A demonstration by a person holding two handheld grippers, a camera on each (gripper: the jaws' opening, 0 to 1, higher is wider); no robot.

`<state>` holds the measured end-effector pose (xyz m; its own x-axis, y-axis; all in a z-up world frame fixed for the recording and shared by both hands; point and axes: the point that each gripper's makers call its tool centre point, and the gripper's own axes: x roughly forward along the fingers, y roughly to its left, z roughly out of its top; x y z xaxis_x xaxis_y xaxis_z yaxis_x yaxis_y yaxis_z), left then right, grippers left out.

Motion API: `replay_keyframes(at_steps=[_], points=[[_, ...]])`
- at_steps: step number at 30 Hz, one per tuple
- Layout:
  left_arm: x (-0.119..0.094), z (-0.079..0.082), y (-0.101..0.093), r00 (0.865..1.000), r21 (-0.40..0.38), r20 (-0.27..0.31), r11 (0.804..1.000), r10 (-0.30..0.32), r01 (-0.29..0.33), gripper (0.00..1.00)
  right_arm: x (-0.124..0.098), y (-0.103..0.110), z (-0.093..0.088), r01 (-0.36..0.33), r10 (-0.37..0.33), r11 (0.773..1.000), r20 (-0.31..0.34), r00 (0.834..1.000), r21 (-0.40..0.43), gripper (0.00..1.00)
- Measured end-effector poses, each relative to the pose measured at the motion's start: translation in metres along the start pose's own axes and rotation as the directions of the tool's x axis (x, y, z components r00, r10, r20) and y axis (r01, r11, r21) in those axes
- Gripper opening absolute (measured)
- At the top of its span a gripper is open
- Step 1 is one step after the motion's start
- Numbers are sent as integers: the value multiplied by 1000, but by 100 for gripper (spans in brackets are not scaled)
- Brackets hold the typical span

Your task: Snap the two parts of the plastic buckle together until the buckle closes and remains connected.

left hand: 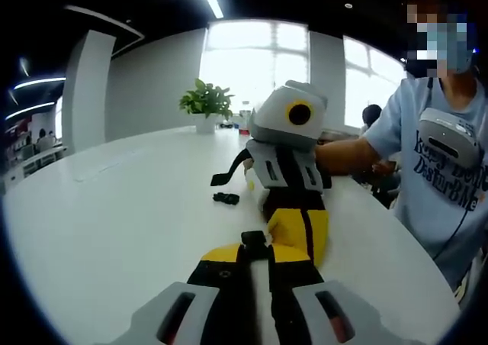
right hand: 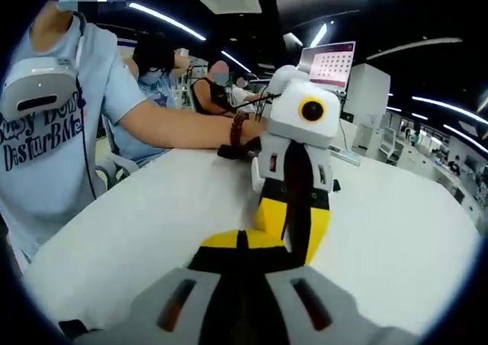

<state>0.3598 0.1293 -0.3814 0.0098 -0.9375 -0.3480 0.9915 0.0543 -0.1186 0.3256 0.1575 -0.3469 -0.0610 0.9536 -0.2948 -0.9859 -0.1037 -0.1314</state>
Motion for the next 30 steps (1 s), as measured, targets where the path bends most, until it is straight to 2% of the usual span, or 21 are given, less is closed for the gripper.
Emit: replay_keyframes(at_steps=[1,2,4,6,7,8,10,12,15,16,18,19,20,22,23,24,25,26,27,29,30], points=[[0,0,1,1000,-2,0,1000,2,-2,10,-12,-7,20,23,-29,998,119,992,52,1],[0,0,1,1000,-3,1,1000,3,-3,10,-28,-15,38,40,-61,994,229,972,97,1],[0,0,1,1000,-8,3,1000,2,-2,10,-59,-33,56,122,-153,986,332,931,111,1],[0,0,1,1000,-11,4,1000,1,-1,10,-88,-55,62,228,-271,961,395,878,154,1],[0,0,1,1000,-12,4,1000,2,-2,10,-98,-63,60,266,-316,948,393,864,176,1],[0,0,1,1000,-13,5,1000,2,-2,10,-109,-76,52,333,-388,920,356,850,208,1],[0,0,1,1000,-15,5,1000,3,-3,10,-117,-88,44,400,-445,895,315,839,198,1],[0,0,2,1000,-15,6,1000,4,-4,10,-123,-95,42,437,-480,876,305,822,203,1],[0,0,2,1000,-15,6,1000,4,-4,10,-123,-97,35,463,-492,870,255,832,167,4],[0,0,2,1000,-14,7,1000,3,-3,10,-122,-96,33,451,-485,873,254,836,185,5],[0,0,2,1000,-9,8,1000,4,-4,10,-115,-85,19,365,-425,894,231,875,260,7],[0,0,1,1000,-8,8,1000,4,-4,10,-111,-79,5,340,-393,901,180,901,268,8],[0,0,1,1000,-6,8,1000,3,-3,10,-108,-75,-15,336,-371,904,94,924,264,9],[0,0,1,1000,-3,8,1000,-1,1,10,-103,-65,-33,306,-319,917,10,948,256,14],[0,0,2,1000,-1,9,1000,-3,3,10,-99,-55,-32,246,-261,933,22,965,263,19],[0,0,2,1000,-1,9,1000,-6,6,10,-97,-50,-31,220,-238,936,34,971,276,25],[0,0,2,1000,-1,9,1000,-7,7,10,-97,-49,-32,226,-245,933,34,969,280,29],[0,0,2,1000,-2,9,1000,-7,7,10,-98,-48,-34,232,-247,933,21,969,274,28],[0,0,2,1000,-2,9,1000,-7,7,10,-102,-51,-38,271,-277,931,-8,961,247,23],[0,0,2,1000,-1,8,1000,-8,8,10,-106,-49,-42,302,-290,933,-90,953,197,18],[0,0,2,1000,3,8,1000,-12,12,10,-108,-48,-38,310,-304,924,-59,951,223,13]])
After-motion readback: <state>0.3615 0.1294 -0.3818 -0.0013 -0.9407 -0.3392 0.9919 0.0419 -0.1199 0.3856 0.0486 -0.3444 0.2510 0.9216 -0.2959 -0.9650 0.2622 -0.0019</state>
